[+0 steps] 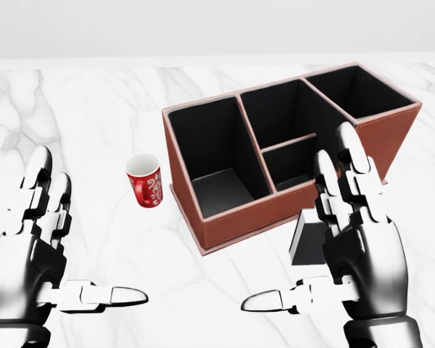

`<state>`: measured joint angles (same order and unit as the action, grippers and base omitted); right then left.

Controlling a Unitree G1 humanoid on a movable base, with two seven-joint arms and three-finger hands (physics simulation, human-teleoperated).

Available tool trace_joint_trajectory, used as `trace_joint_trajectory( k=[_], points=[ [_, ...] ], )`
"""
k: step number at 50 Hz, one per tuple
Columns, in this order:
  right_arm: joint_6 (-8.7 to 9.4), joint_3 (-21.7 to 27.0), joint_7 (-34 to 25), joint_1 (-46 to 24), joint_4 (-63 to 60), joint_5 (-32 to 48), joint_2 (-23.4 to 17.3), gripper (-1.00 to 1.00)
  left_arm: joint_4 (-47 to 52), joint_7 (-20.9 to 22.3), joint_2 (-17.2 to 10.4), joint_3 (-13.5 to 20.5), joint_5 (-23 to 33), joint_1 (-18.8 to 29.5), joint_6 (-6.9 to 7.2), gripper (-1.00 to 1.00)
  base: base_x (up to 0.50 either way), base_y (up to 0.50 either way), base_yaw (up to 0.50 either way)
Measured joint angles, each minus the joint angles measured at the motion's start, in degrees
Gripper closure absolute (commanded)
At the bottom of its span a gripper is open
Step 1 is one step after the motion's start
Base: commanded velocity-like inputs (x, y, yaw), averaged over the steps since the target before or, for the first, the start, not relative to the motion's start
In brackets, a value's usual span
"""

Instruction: Pick up the book and place it in the left compartment of the caddy.

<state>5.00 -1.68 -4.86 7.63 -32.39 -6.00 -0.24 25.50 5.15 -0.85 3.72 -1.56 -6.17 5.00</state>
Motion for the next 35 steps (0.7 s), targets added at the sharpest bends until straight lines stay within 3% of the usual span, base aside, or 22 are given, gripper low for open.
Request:
trace_joint_trajectory(
  k=[20, 35],
  points=[
    [0.00, -0.65, 0.42, 0.16, -0.77, 0.79, -0.01, -1.00, 0.23, -0.06, 0.20, -0.54, 0.27, -0.94, 0.00, -1.00, 0.49, -0.01, 0.00],
    [0.00, -1.25, -0.05, 0.67, -1.27, 3.35, -0.54, -1.00, 0.20, 0.05, 0.22, -0.51, 0.17, -1.20, 0.00, -1.00, 0.02, 0.00, 0.00]
  ],
)
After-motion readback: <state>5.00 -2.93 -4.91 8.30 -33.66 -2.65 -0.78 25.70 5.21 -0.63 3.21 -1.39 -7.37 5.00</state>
